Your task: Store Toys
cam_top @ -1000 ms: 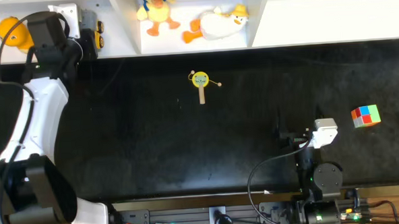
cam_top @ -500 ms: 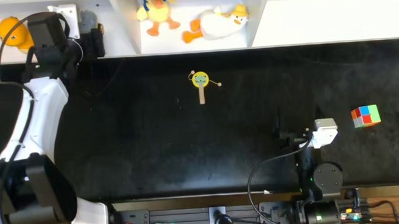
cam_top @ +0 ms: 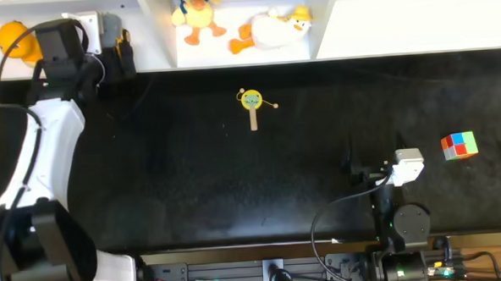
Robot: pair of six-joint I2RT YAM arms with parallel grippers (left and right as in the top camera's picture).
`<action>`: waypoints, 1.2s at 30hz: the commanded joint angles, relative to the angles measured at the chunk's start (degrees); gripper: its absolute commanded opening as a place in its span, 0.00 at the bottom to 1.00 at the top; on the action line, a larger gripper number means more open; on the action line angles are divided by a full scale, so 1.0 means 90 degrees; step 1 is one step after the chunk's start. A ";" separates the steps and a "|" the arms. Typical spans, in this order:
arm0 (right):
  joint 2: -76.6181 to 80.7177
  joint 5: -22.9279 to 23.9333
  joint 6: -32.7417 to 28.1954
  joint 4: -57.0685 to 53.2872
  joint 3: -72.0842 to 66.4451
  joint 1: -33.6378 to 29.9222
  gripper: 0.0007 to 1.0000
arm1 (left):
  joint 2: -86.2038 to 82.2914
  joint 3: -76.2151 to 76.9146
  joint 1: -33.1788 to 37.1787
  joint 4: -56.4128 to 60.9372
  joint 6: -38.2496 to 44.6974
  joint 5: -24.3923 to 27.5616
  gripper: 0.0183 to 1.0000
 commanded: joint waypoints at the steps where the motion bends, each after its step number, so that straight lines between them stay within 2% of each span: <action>1: -0.0053 -0.0036 0.0000 0.0029 -0.0083 0.0029 1.00 | -0.0454 -0.0168 0.0041 -0.0049 0.0073 -0.0146 1.00; 8: -0.0053 -0.0036 0.0000 0.0029 -0.0083 0.0029 1.00 | -0.1015 -0.1088 0.0041 0.0211 0.0070 -0.0243 1.00; 18: -0.0053 -0.0036 0.0000 0.0029 -0.0083 0.0029 1.00 | -0.2739 -0.2703 0.0041 0.0736 0.0070 -0.0352 1.00; 26: -0.0053 -0.0036 0.0000 0.0029 -0.0083 0.0029 1.00 | -0.4498 -0.3803 0.0041 0.0925 0.0066 -0.1001 1.00; 36: -0.0053 -0.0036 0.0000 0.0029 -0.0083 0.0029 1.00 | -0.6407 -0.4937 -0.0282 0.1185 -0.0032 -0.0617 1.00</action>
